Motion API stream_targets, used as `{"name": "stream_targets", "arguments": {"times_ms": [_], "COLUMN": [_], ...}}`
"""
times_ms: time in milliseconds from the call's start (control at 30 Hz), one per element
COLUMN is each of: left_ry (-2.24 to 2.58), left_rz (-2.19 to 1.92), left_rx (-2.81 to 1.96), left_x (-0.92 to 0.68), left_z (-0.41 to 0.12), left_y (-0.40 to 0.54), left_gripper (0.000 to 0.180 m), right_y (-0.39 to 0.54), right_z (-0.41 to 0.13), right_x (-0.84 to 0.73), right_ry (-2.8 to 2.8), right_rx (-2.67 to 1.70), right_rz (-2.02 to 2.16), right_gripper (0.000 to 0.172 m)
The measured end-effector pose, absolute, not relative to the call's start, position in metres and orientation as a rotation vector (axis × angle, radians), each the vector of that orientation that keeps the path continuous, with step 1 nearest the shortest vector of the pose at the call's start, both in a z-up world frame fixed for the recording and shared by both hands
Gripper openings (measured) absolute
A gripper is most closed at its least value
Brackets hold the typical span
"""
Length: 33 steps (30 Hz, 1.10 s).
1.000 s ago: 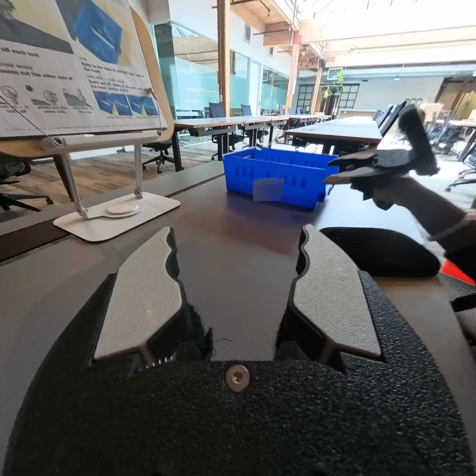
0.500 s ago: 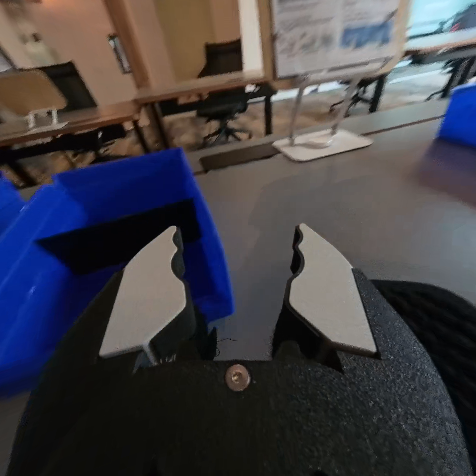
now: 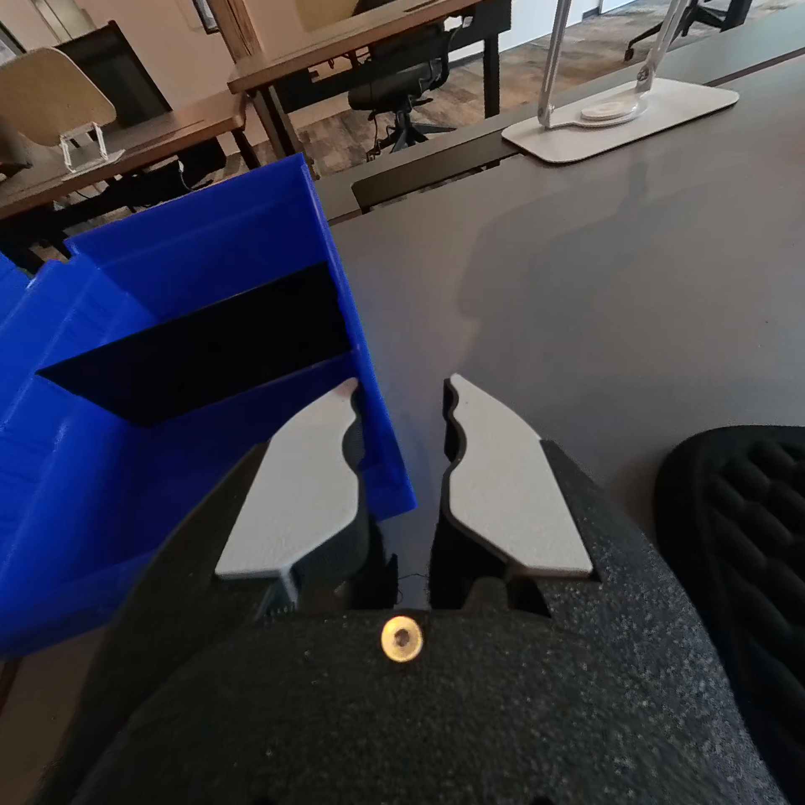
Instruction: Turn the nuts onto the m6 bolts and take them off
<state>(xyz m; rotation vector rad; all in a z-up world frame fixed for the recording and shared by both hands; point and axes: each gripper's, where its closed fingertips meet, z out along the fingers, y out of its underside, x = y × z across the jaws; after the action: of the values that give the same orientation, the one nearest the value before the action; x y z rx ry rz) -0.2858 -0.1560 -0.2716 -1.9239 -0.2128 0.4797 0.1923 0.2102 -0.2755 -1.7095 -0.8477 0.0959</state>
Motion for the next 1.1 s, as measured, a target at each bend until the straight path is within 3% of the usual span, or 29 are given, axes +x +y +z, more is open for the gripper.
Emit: {"name": "stream_targets", "arguments": {"times_ms": [167,300,1100], "left_ry": [-0.262,-0.281,-0.165], "left_rz": [0.490,0.485,0.481], "left_rx": [-1.903,-1.884,-1.951], "left_x": [-0.294,-0.297,-0.239], "left_z": [-0.270,-0.268,-0.266], "left_y": [-0.158,-0.159,-0.107], "left_gripper": [0.015,0.008,0.008], "right_y": [0.211,0.217,0.177], "right_z": [-0.281,-0.277,-0.272], "right_x": [0.183,0.189,0.143], "right_ry": [-0.875,-0.851,-0.932], "right_rx": [-1.751,-1.751,-1.745], "right_rz": [0.133,0.089,0.251], "right_gripper": [0.029,0.005,0.003]}}
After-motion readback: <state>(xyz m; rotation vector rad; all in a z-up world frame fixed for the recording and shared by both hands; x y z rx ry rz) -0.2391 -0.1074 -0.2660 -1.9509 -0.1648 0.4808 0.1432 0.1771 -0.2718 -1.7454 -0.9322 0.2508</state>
